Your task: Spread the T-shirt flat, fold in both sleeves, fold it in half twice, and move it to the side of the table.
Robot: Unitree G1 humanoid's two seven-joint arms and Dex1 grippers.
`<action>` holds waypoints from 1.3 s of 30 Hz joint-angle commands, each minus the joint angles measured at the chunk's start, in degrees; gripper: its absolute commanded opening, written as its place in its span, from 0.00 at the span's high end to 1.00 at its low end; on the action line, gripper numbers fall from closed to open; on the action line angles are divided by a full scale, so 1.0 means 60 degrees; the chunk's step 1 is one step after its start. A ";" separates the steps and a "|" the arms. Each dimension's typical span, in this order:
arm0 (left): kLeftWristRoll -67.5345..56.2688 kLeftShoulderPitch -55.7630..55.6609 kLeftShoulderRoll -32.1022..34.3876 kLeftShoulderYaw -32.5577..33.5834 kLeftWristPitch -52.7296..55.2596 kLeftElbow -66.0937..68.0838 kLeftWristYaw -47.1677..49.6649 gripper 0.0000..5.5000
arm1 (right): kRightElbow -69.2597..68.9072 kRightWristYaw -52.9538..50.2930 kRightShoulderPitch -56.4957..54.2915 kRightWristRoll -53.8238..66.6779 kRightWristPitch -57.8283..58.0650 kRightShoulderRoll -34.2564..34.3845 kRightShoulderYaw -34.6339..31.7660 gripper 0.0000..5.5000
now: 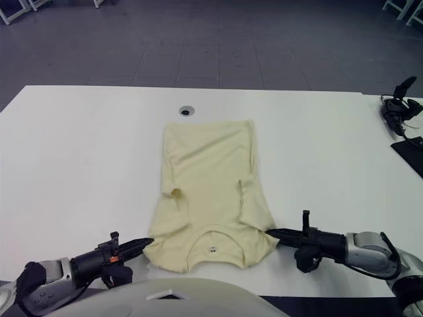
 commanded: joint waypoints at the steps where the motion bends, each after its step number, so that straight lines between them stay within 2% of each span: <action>1: -0.2518 0.1434 0.1136 0.0963 0.1593 -0.0828 -0.1847 1.00 | -0.4472 0.4322 0.1799 0.6721 0.5672 -0.3127 0.1231 1.00; 4: -0.4138 0.2585 0.1526 0.1973 0.2204 -0.1575 -0.2854 1.00 | -0.5813 0.5343 0.2225 0.8814 0.6818 -0.3819 0.0683 1.00; 10: -0.6571 0.4223 0.1588 0.4402 0.2333 -0.1928 -0.4828 1.00 | -0.6894 0.6700 0.3584 1.0724 0.7856 -0.4289 -0.0694 1.00; 15: -0.7477 0.5819 0.1005 0.5906 0.2127 -0.2347 -0.6520 1.00 | -0.7666 0.7546 0.4961 1.1270 0.9227 -0.3815 -0.2929 1.00; 17: -0.8268 0.5844 0.0948 0.6460 0.2237 -0.2585 -0.7033 1.00 | -0.8111 0.7701 0.5384 1.1277 0.9827 -0.3427 -0.3710 1.00; 20: -0.8922 0.5407 0.1126 0.6680 0.2567 -0.2725 -0.7603 1.00 | -0.8589 0.7736 0.5227 1.1109 1.0705 -0.2887 -0.4215 1.00; 24: -0.9267 0.3276 0.1784 0.6213 0.3407 -0.2443 -0.7354 1.00 | -0.8279 0.7306 0.3879 1.0321 1.1314 -0.2137 -0.4132 1.00; 28: -0.9203 -0.0437 0.2340 0.4816 0.4389 -0.1739 -0.6339 1.00 | -0.7302 0.7019 0.1683 0.9747 1.1709 -0.1344 -0.3968 1.00; 31: -0.9082 -0.2365 0.2410 0.3735 0.4905 -0.1273 -0.6227 1.00 | -0.6493 0.6836 -0.0256 0.9152 1.2003 -0.0706 -0.3439 1.00; 36: -0.8053 -0.5871 0.1669 0.1502 0.5404 0.0266 -0.6079 1.00 | -0.4890 0.6485 -0.2620 0.7784 1.2161 0.0429 -0.2790 1.00; 39: -0.7297 -0.7290 0.0965 0.0556 0.5399 0.1387 -0.5849 1.00 | -0.3612 0.6355 -0.3643 0.6793 1.1920 0.1060 -0.2436 1.00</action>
